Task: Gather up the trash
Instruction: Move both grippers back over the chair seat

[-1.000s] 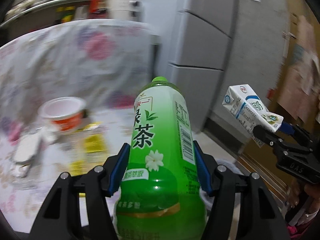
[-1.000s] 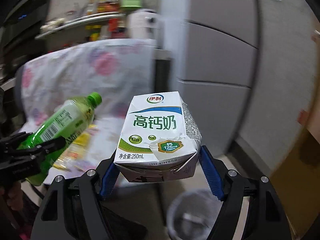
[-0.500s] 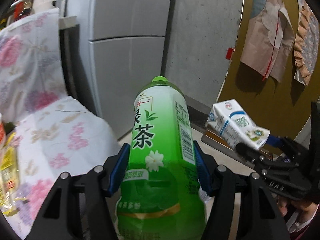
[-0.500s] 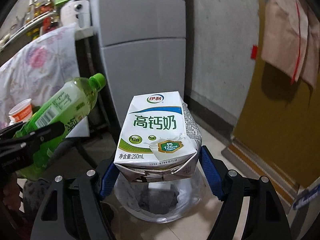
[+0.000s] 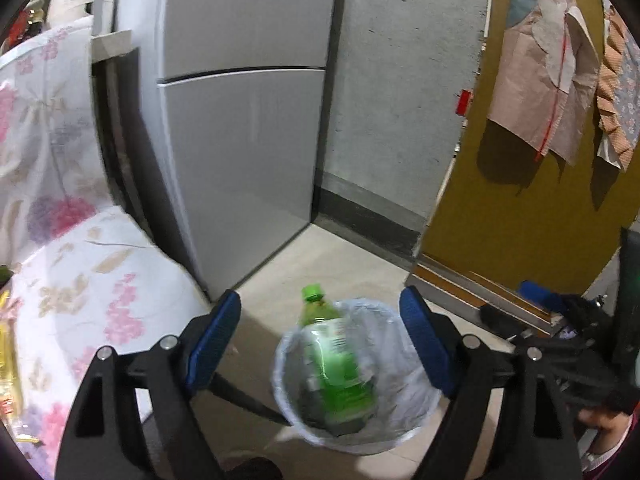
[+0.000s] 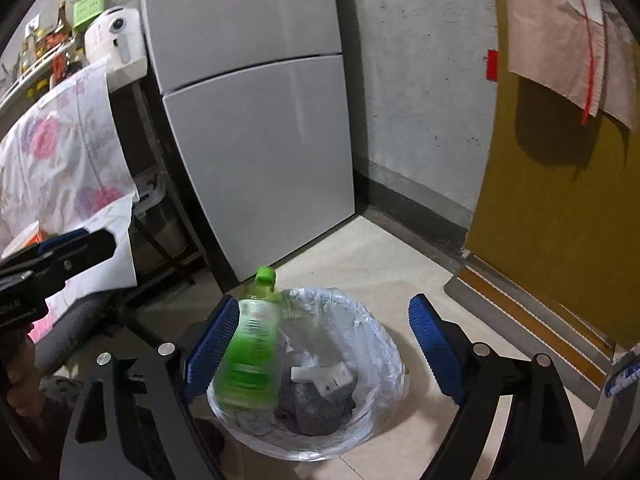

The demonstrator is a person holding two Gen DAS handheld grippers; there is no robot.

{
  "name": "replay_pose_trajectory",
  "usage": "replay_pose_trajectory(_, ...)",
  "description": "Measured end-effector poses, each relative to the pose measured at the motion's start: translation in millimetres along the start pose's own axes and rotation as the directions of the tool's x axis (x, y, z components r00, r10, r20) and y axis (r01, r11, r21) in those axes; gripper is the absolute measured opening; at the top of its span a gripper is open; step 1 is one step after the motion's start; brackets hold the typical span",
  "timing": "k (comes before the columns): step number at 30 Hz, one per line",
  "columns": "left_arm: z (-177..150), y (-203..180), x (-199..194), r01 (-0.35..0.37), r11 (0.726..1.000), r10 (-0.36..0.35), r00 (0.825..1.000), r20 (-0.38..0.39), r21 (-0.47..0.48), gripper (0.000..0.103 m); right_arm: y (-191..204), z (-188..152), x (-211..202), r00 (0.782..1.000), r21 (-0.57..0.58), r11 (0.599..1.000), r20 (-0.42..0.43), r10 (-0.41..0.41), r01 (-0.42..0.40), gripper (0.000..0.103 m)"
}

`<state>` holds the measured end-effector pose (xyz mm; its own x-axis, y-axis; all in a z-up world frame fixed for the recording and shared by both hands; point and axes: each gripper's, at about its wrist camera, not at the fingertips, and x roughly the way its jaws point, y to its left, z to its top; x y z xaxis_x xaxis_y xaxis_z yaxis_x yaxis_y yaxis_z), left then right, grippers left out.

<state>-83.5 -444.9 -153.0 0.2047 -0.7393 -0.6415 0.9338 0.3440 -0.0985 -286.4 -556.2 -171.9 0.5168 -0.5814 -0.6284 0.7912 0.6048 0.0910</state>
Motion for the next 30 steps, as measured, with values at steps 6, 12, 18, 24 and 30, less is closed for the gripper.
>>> replay_pose_trajectory(6,0,29,-32,-0.082,0.996,0.082,0.997,0.012,-0.038,0.08,29,24,-36,0.996,-0.04,0.999,0.09,0.022,-0.019,0.086)
replay_pose_trajectory(12,-13,73,-83,-0.18,0.979,0.182,0.983,0.018,-0.093,0.08,76,46,-71,0.985,-0.094,0.993,0.15,0.08,-0.066,0.086)
replay_pose_trajectory(18,-41,120,-138,-0.293,0.942,0.295,0.955,-0.011,-0.162,0.08,146,53,-88,0.966,-0.182,0.967,0.155,0.207,-0.178,0.086)
replay_pose_trajectory(24,-85,177,-199,-0.436,0.862,0.432,0.899,-0.076,-0.257,0.08,239,41,-87,0.924,-0.328,0.886,0.084,0.373,-0.328,0.086)
replay_pose_trajectory(30,-129,236,-252,-0.546,0.751,0.534,0.833,-0.144,-0.372,0.08,318,20,-74,0.874,-0.411,0.798,0.003,0.485,-0.442,0.086)
